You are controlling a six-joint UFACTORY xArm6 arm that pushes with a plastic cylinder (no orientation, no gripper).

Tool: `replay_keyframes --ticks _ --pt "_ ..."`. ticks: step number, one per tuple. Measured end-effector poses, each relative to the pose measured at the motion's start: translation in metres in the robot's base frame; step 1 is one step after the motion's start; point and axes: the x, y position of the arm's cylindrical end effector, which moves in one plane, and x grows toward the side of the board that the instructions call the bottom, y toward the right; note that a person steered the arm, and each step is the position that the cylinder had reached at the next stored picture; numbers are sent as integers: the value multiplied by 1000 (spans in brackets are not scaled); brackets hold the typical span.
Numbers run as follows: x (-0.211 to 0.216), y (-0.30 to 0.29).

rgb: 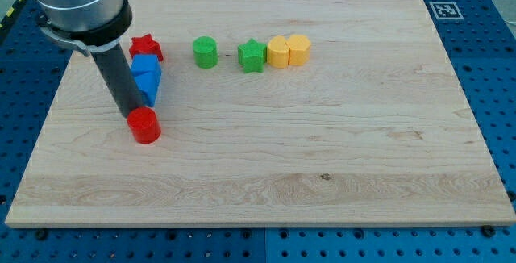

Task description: Push the red circle closer to the blue triangle

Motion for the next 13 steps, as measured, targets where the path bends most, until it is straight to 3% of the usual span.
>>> replay_keyframes --ticks 2,4,5,6,7,13 --pt "7 -13" --pt "43 -20" --pt "66 3" --pt "65 49" --pt "65 54" --pt "52 28"
